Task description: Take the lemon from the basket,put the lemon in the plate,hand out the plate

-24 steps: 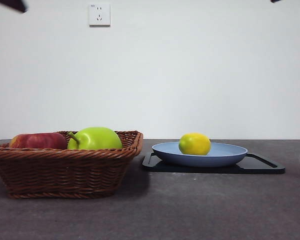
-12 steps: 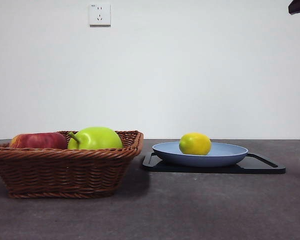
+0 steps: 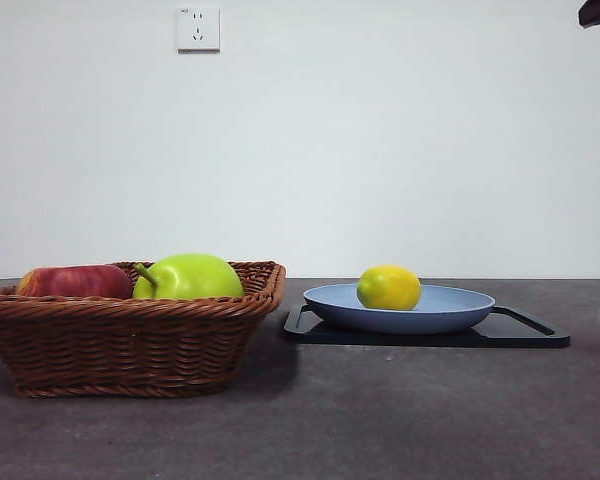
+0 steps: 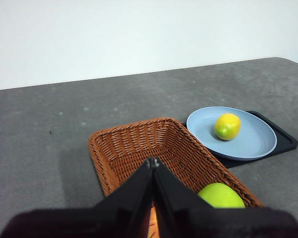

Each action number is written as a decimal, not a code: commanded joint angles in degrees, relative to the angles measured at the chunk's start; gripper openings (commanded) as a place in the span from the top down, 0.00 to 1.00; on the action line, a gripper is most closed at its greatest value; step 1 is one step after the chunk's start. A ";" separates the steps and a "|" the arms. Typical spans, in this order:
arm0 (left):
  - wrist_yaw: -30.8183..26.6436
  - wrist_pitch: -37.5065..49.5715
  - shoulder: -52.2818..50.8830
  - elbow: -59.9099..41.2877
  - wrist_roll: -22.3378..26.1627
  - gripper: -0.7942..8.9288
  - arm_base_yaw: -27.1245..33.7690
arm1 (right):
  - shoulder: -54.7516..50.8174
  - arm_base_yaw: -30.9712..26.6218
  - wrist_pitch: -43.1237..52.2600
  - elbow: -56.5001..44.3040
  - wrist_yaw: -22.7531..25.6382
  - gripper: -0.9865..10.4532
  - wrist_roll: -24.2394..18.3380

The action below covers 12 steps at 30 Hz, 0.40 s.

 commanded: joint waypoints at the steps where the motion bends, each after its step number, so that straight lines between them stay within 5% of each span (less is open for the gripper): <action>1: -1.55 -2.40 -2.99 0.04 4.63 0.91 0.55 | 0.11 0.42 0.72 0.46 0.22 0.91 0.76; 5: -4.57 -5.05 -9.42 -0.92 7.85 0.91 6.84 | -0.04 0.42 0.76 0.46 0.20 0.91 0.76; 12: -3.91 4.55 -15.10 -9.01 8.11 0.91 23.54 | -0.04 0.42 0.76 0.46 0.20 0.91 0.76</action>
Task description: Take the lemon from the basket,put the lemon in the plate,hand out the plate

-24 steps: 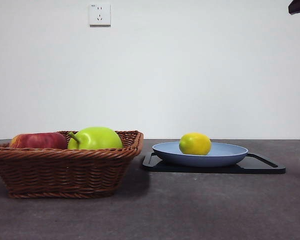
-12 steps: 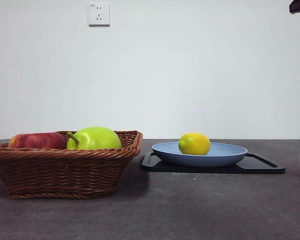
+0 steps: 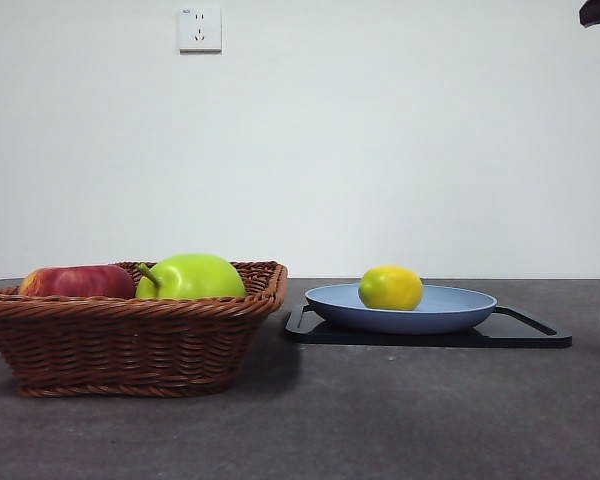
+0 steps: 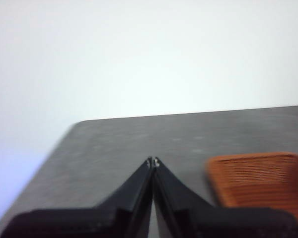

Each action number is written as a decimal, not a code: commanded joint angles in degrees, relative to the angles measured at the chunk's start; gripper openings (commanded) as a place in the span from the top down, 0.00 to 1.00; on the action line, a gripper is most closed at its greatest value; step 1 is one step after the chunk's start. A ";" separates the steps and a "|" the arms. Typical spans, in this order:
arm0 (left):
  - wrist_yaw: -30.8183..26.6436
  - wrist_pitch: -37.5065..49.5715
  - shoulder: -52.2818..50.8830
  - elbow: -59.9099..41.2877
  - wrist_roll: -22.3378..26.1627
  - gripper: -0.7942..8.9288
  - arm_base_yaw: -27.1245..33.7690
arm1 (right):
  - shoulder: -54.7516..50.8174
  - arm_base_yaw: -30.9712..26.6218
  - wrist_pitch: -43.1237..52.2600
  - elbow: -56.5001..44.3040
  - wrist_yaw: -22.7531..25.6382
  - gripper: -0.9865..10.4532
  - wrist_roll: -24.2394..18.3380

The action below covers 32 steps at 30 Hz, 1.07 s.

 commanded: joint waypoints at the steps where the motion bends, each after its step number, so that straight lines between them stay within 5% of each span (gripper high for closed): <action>1: 3.21 3.15 -0.52 -3.54 0.94 0.91 5.07 | 0.04 0.42 0.74 0.46 0.20 0.91 0.76; 13: 8.83 5.27 -2.54 -17.70 -3.41 0.91 11.10 | 0.04 0.42 0.74 0.46 0.20 0.91 0.76; 32: 8.76 4.92 -3.50 -20.17 -4.72 0.91 11.19 | 0.04 0.42 0.74 0.46 0.20 0.91 0.76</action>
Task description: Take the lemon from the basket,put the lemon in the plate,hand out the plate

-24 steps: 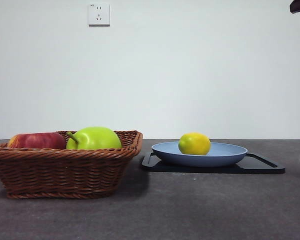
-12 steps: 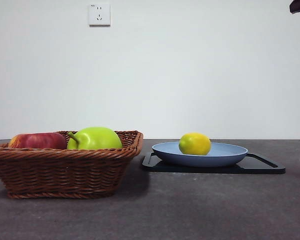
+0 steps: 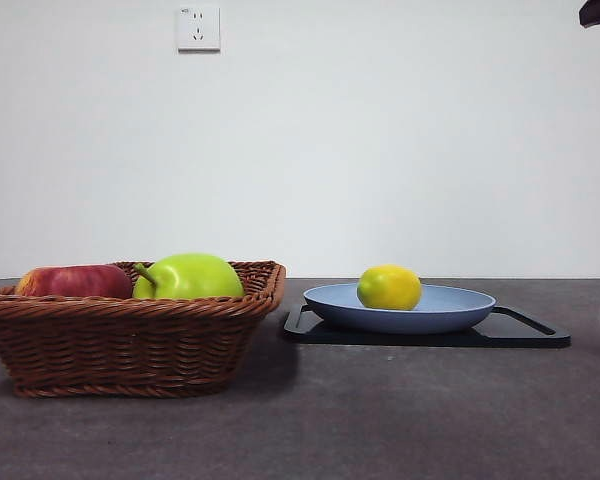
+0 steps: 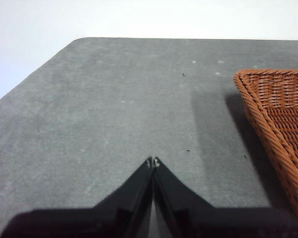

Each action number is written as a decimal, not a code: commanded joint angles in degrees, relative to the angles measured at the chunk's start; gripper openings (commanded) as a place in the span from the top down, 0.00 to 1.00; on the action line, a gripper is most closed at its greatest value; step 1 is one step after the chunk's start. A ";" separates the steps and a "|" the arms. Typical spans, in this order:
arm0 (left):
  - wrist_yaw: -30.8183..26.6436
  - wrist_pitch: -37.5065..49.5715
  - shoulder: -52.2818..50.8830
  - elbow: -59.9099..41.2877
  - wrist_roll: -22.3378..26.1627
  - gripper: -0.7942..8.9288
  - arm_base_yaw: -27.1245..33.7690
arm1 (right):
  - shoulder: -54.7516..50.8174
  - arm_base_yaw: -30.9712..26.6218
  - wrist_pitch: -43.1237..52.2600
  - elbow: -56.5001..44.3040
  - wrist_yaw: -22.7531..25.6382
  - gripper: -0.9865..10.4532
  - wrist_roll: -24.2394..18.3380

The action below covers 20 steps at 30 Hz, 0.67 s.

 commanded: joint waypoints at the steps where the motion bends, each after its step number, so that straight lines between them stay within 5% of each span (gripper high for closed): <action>1: -0.02 0.28 -0.22 -0.59 -0.57 0.91 0.20 | 0.02 0.42 0.76 0.46 0.20 0.91 0.74; 16: -0.02 0.28 -0.22 -0.59 -0.57 0.91 0.20 | 0.02 0.42 0.74 0.46 0.20 0.91 0.70; 20: -0.02 0.28 -0.22 -0.59 -0.57 0.91 0.20 | -1.05 0.17 -0.24 0.42 1.88 0.91 -7.37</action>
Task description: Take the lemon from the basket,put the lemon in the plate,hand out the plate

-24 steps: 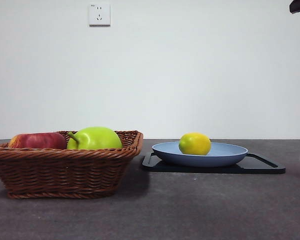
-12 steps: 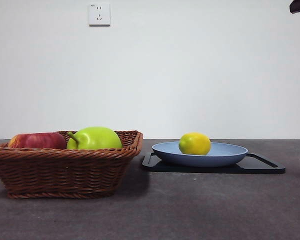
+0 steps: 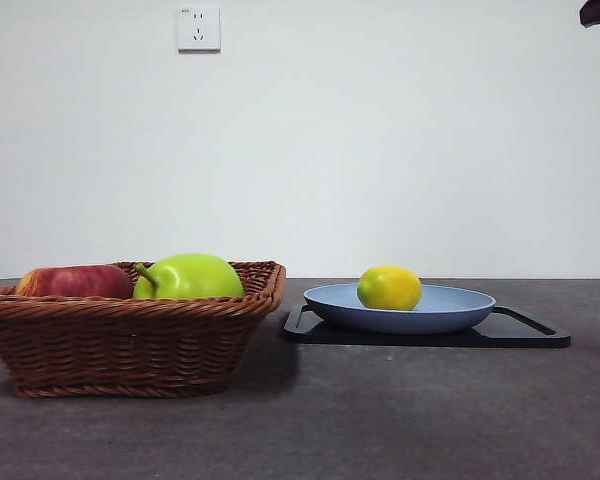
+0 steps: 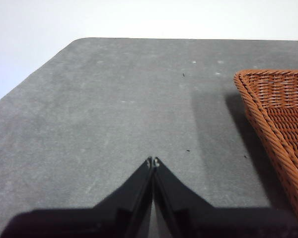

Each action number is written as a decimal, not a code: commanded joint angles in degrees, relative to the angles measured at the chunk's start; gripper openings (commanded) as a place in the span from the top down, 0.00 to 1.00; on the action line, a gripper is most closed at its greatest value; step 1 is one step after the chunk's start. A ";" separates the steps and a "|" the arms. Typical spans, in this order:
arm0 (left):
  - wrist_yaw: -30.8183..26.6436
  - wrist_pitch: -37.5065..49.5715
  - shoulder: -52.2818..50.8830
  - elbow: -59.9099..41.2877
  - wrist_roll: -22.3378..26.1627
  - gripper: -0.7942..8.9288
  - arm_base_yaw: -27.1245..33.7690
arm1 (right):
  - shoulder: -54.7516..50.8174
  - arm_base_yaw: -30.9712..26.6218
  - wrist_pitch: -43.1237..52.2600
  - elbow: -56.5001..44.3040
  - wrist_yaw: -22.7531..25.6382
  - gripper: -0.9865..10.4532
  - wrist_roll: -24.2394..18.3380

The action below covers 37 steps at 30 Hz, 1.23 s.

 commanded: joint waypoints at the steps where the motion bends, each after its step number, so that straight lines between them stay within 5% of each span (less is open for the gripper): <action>1: -0.02 0.28 -0.22 -0.59 -0.55 0.91 0.20 | -1.81 -0.48 -1.11 0.26 1.88 0.91 -6.82; 5: -0.02 0.28 -0.22 -0.59 -0.55 0.91 0.20 | -6.19 -5.77 -1.92 -2.80 0.70 0.91 -8.24; 11: -0.04 0.28 -0.22 -0.59 -0.55 0.91 0.20 | -14.60 -19.19 -0.11 -13.33 -12.90 0.91 -8.17; 16: -0.04 0.28 -0.22 -0.59 -0.57 0.91 0.20 | -19.10 -26.01 4.70 -21.88 -18.58 0.91 -7.10; 37: -0.04 0.28 -0.22 -0.59 -0.55 0.91 0.20 | -26.80 -30.77 -1.01 -27.04 -18.38 0.91 -2.84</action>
